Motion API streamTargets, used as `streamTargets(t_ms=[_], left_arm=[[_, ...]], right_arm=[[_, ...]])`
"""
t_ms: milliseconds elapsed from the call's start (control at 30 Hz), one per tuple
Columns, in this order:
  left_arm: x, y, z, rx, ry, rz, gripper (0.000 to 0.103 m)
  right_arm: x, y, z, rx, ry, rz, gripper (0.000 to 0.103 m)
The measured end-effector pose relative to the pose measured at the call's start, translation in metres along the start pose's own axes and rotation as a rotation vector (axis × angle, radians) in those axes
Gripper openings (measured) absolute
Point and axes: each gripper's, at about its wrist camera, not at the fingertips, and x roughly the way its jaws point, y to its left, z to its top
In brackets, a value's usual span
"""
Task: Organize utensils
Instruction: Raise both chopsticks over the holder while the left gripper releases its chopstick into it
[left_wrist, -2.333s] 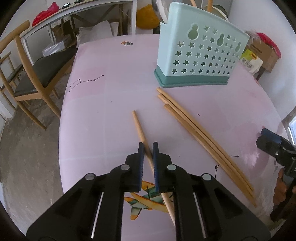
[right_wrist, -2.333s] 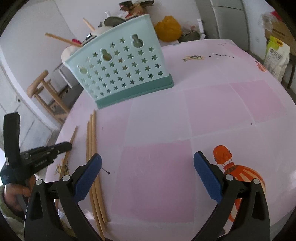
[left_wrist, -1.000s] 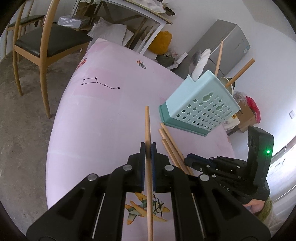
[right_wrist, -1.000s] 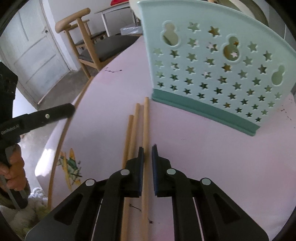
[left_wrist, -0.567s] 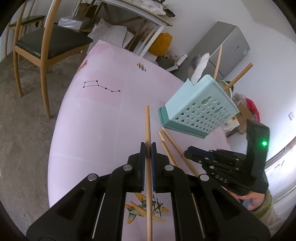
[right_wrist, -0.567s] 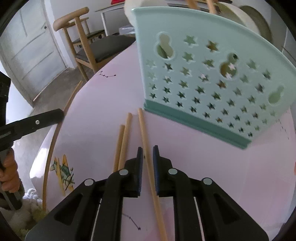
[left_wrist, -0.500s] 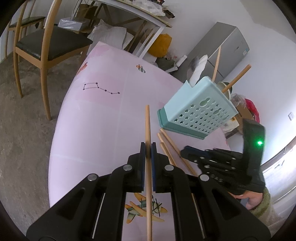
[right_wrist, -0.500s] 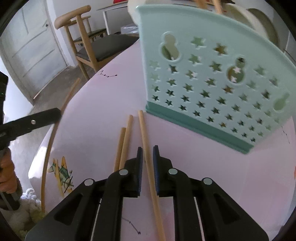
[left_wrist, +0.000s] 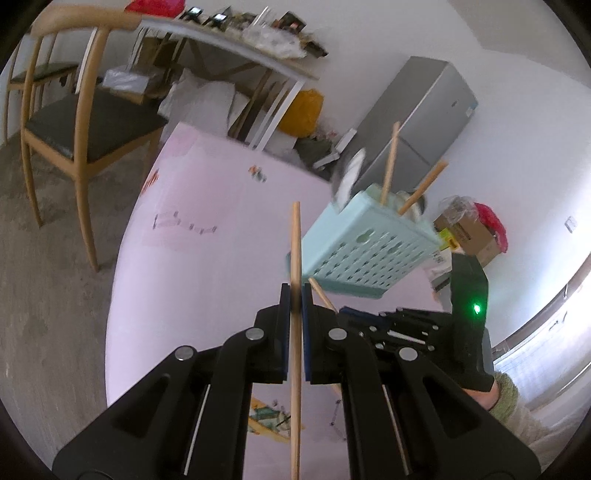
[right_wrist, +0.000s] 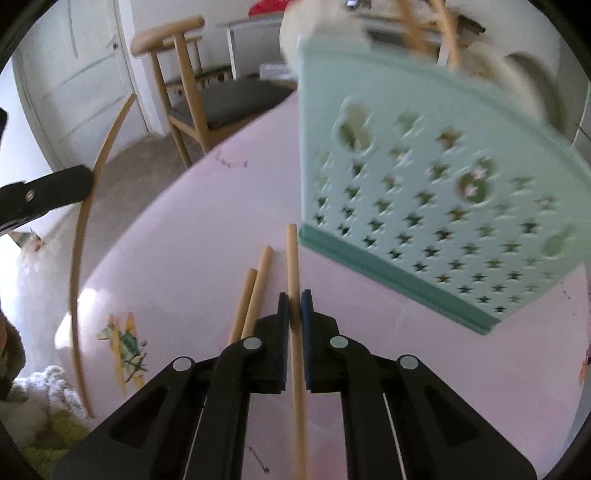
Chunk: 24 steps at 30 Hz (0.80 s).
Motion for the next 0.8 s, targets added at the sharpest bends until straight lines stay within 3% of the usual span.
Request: streamTargets(t_ms=[367,567,667,800], left_arm=[[-0.042,-0.067,0.062,0.158,-0.17,-0.192,0.004],[-0.05,-0.117,0.094,0.224,-0.238,-0.318,0.004],[-0.049,-0.139,0.107,0.254,-0.276,-0.344,0.004],[-0.044,-0.159,0.118,0.302,-0.337,-0.307,0.004]], right_arm=[[-0.1,-0.035,-0.027,0.166,-0.254,-0.021,0.006],[-0.129,-0.058,-0.044,0.252,-0.339,-0.046,0.006],[-0.135,-0.067,-0.048,0.285,-0.363,-0.041,0.006],[-0.138,-0.077,-0.051,0.308,-0.381,-0.037,0.006]])
